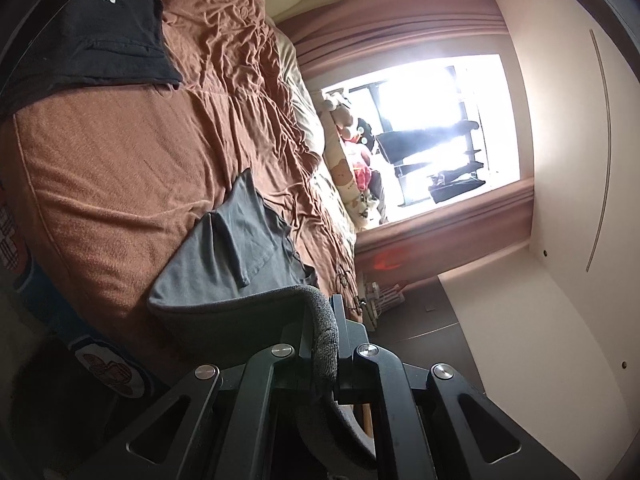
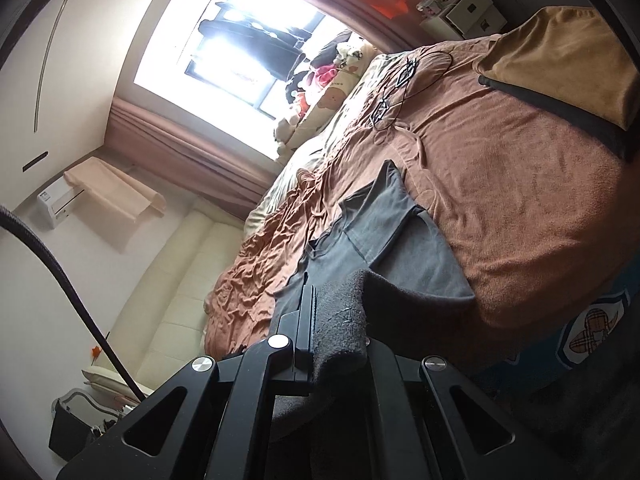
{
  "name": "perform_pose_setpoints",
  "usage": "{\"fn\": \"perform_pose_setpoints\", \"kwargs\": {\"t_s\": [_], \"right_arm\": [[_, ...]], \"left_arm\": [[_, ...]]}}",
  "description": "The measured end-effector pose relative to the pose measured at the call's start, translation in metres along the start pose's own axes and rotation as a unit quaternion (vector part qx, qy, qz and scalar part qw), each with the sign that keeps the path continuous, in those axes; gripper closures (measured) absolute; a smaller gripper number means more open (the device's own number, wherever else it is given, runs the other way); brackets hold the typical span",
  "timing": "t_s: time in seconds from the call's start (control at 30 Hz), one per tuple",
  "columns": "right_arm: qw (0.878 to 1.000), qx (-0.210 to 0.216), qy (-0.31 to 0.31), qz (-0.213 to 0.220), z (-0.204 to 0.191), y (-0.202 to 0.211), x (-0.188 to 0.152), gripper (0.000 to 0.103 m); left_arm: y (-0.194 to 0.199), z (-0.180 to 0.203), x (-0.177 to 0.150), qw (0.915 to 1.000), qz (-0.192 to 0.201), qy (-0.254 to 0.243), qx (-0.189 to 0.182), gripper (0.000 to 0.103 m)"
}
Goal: Fold small clothes
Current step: 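Lift the hem with both grippers and carry it over toward the collar, then lay the hem onto the shirt body and open both grippers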
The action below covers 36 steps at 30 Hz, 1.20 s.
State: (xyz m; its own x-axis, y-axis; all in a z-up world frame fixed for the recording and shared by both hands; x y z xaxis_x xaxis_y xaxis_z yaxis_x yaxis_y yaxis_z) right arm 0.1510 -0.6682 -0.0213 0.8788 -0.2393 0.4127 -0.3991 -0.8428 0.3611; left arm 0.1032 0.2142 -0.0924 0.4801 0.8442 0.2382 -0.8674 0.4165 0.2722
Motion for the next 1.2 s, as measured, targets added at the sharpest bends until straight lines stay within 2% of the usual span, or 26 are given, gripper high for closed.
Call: {"fn": "perform_pose_setpoints", "kwargs": {"t_s": [0.23, 0.47, 0.8, 1.2], "right_arm": [[1.0, -0.001, -0.006, -0.003, -0.006, -0.029, 0.045, 0.103], [1.0, -0.011, -0.012, -0.018, -0.002, -0.068, 0.083, 0.103], [0.998, -0.023, -0.036, -0.042, 0.003, -0.128, 0.139, 0.103], [0.996, -0.055, -0.028, -0.07, 0.013, -0.203, 0.188, 0.103]], "left_arm": [[-0.029, 0.018, 0.034, 0.9999, 0.0, -0.005, 0.015, 0.099], [-0.064, 0.017, 0.065, 0.9994, -0.005, -0.002, 0.034, 0.099], [-0.104, -0.008, 0.113, 0.9981, -0.008, 0.028, 0.054, 0.099], [-0.167, -0.032, 0.161, 0.9927, -0.028, 0.035, 0.112, 0.099]]}}
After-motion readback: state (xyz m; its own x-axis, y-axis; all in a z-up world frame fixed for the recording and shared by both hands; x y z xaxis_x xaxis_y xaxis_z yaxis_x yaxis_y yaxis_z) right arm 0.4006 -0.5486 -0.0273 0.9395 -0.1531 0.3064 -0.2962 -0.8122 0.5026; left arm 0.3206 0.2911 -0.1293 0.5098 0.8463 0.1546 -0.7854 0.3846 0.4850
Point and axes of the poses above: each gripper's, at about its wrist camera, not at the fingertips, and y roughly against the way its jaws point, z to its right, x to its top, the point moved 4 cm from there along -y, roughly the way its jaws point, and after that the axes turned 14 degrees about -z, right-handed, at the moved point
